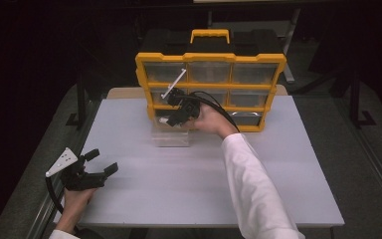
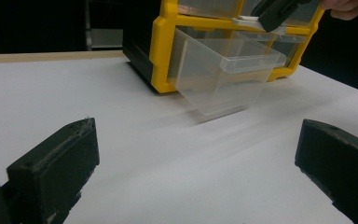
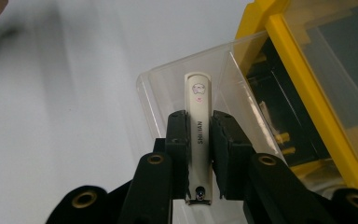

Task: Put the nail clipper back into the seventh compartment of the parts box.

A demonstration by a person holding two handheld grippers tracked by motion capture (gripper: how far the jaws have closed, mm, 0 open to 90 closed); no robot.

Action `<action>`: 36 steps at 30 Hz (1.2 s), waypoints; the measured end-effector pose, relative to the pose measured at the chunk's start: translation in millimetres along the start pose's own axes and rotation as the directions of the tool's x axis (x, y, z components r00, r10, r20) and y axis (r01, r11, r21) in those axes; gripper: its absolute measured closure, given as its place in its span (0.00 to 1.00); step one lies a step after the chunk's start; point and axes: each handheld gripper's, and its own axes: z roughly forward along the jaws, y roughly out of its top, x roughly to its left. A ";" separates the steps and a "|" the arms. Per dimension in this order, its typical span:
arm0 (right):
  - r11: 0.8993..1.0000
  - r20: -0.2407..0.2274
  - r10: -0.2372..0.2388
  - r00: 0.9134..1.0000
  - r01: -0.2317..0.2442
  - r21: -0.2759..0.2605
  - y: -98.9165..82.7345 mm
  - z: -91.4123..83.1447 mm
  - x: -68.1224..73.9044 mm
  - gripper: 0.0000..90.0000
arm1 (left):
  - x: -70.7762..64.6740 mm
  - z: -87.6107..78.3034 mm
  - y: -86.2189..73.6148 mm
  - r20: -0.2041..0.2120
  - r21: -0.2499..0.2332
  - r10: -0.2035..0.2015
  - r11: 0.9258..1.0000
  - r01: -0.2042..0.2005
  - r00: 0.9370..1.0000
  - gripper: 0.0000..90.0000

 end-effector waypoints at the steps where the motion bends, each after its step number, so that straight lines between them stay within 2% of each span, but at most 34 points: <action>1: 1.000 0.001 0.000 1.000 0.000 -0.001 0.6 1.9 -0.4 0.84 | 0.1 0.0 0.0 0.001 -0.001 -0.001 1.000 0.001 1.000 0.00; 8: 1.000 0.022 -0.003 1.000 0.003 -0.010 4.1 13.2 -5.0 0.83 | -0.4 0.6 0.2 0.004 -0.001 0.003 1.000 -0.003 1.000 0.00; 9: 1.000 0.024 0.002 1.000 -0.001 -0.013 4.0 14.8 -5.9 0.77 | -0.7 1.0 0.1 0.004 -0.002 0.001 1.000 -0.001 1.000 0.00; 11: 1.000 0.029 0.014 0.999 -0.014 -0.012 3.4 17.2 -6.2 0.55 | -0.6 1.3 -0.1 0.004 -0.001 -0.002 1.000 0.002 1.000 0.00; 13: 1.000 0.029 0.013 0.999 -0.013 -0.013 2.3 19.0 -5.4 0.44 | -0.5 1.4 -0.2 0.004 0.000 -0.003 1.000 0.003 1.000 0.00; 17: 0.999 0.030 0.027 0.999 -0.026 -0.035 -1.6 18.1 -5.2 0.29 | -0.9 1.6 -0.1 0.004 0.001 -0.001 1.000 0.001 1.000 0.00; 19: 0.999 0.027 0.032 0.999 -0.031 -0.036 -2.7 17.7 -6.1 0.26 | -1.0 1.6 -0.2 0.005 0.004 0.002 1.000 -0.002 1.000 0.00; 20: 0.998 0.026 0.045 0.999 -0.044 -0.040 -4.8 16.9 -7.8 0.16 | -0.8 1.6 -0.2 0.005 0.005 0.003 1.000 -0.003 1.000 0.00; 24: 0.998 0.030 0.042 0.999 -0.041 -0.040 -10.0 15.4 -8.2 0.00 | -0.7 1.5 -0.5 0.005 0.004 -0.001 1.000 0.001 1.000 0.00; 36: 0.995 0.023 0.051 0.998 -0.048 -0.092 -28.6 5.0 -6.5 0.00 | -0.2 1.0 -1.2 0.003 0.007 -0.003 1.000 0.003 1.000 0.00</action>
